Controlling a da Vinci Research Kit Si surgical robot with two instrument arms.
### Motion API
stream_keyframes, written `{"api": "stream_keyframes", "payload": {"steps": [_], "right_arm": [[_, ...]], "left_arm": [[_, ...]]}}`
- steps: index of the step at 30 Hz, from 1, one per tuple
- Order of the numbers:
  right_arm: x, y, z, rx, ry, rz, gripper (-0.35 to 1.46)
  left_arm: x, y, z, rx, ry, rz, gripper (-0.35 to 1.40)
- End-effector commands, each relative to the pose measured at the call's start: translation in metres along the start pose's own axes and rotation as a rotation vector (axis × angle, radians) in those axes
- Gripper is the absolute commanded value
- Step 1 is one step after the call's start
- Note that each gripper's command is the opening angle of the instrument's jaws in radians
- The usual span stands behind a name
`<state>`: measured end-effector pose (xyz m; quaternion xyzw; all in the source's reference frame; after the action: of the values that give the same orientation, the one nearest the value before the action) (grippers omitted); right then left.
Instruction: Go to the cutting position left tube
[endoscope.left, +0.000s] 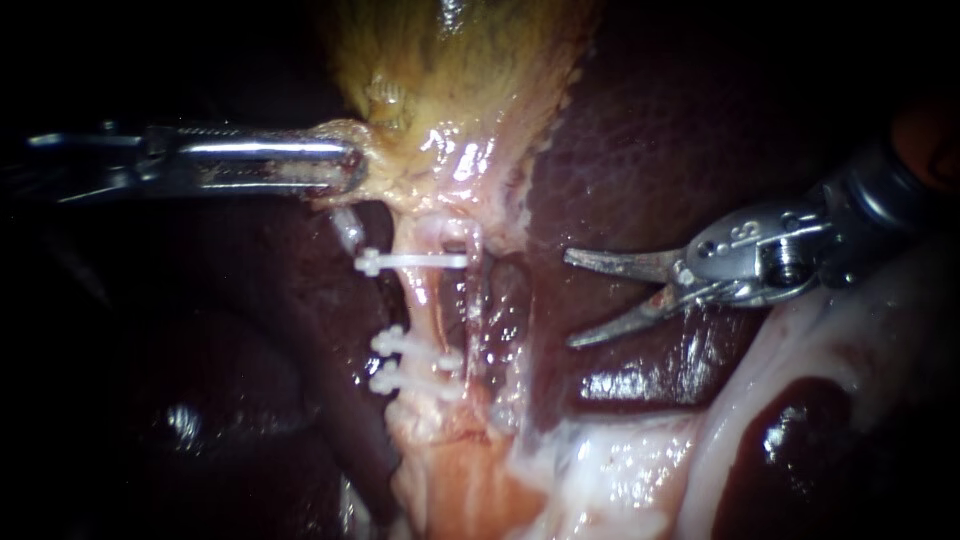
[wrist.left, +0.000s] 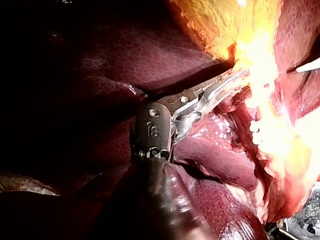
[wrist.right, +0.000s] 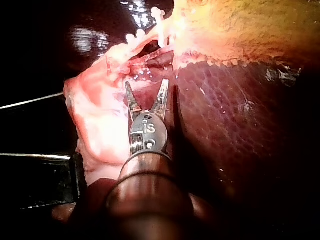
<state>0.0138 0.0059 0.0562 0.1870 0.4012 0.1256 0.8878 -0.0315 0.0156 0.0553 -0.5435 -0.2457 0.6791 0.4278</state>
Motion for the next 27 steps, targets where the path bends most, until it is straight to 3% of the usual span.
{"api": "stream_keyframes", "payload": {"steps": [1, 4, 10, 16, 22, 27], "right_arm": [[0.0000, 0.0000, 0.0000, 0.000, 0.000, 0.000, 1.43], [0.0001, 0.0000, 0.0000, 0.000, 0.000, 0.000, 1.43], [0.0007, 0.0000, 0.0002, 0.038, 0.009, 0.003, 1.43], [0.0031, -0.0011, 0.0022, 0.169, 0.028, 0.048, 1.43], [0.0050, -0.0018, 0.0046, 0.229, 0.081, 0.105, 1.43], [0.0055, -0.0018, 0.0068, 0.260, 0.084, 0.124, 1.43]], "left_arm": [[0.0004, 0.0002, -0.0006, -0.004, -0.002, -0.002, -0.35], [0.0015, 0.0007, -0.0024, -0.015, -0.010, -0.009, -0.35], [0.0034, 0.0017, -0.0058, -0.005, 0.016, -0.023, -0.35], [0.0032, 0.0018, -0.0057, -0.003, 0.017, -0.022, -0.35], [0.0032, 0.0020, -0.0055, -0.001, 0.018, -0.022, -0.35], [0.0032, 0.0020, -0.0054, -0.001, 0.018, -0.022, -0.35]]}}
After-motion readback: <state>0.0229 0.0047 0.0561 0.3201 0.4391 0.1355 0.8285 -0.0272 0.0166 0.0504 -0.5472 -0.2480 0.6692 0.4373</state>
